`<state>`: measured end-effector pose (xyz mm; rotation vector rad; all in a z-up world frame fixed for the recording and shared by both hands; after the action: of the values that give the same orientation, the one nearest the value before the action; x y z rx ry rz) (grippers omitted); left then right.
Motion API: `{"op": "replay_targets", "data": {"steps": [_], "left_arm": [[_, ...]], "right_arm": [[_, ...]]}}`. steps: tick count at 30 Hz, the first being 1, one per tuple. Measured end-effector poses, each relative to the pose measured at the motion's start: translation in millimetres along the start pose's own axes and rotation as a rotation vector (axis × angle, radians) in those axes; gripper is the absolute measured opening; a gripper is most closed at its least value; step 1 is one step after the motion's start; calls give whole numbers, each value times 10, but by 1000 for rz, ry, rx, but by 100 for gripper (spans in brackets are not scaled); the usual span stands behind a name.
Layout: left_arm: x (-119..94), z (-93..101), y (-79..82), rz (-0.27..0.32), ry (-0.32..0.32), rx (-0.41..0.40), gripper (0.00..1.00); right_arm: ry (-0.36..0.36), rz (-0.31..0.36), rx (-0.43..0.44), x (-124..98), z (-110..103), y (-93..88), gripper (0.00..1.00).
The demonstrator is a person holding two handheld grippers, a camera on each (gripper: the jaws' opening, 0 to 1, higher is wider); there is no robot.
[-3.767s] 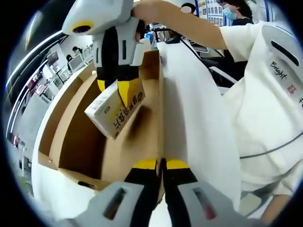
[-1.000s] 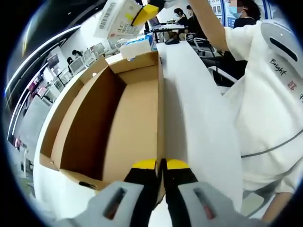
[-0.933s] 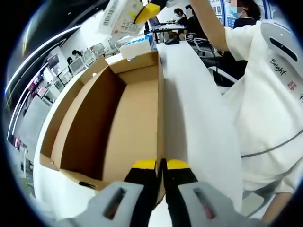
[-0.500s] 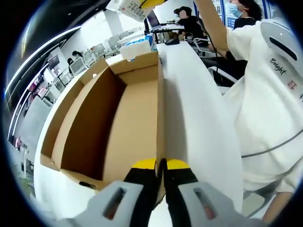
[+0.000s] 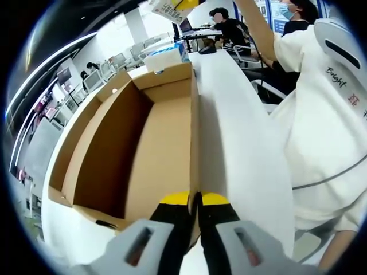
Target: Operate the shoe box by opening the lid, removing the specified soft item, and placing it in the target area until the item is outside and the box remains undamaged.
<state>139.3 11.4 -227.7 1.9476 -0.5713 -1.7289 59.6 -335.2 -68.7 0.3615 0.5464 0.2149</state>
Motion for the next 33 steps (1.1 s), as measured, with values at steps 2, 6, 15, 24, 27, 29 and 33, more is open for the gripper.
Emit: {"op": "replay_targets", "data": {"steps": [2, 6, 15, 24, 27, 29, 33], "left_arm": [[-1, -6, 1, -1, -4, -3, 3], [-3, -8, 1, 0, -5, -6, 3], [-5, 3, -2, 5, 7, -1, 3], [-3, 2, -4, 11, 10, 7, 4], [-3, 2, -5, 12, 11, 7, 4], [-4, 1, -5, 15, 11, 7, 4], [-2, -2, -2, 13, 9, 4, 4]], "right_arm": [[4, 12, 11, -36, -18, -29, 20], [-30, -1, 42, -58, -70, -102, 20], [-9, 27, 81, -159, -339, -207, 20], [156, 24, 83, -161, -441, -420, 20], [134, 20, 83, -132, -372, -526, 20], [142, -9, 63, -120, -360, -602, 20], [248, -31, 3, -65, -422, -706, 20]]}}
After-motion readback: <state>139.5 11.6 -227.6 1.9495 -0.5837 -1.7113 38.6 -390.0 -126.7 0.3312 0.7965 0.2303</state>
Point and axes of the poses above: the point that each gripper's makers call its tool centre point, and the gripper's own axes: x roughly forward along the fingers, z roughly to its right, y roughly out of its top, the point moved 10 cm from there along -x, roughly backward along the fingers, and after that the axes turned 8 degrees about -x, right-handed, at the moved point
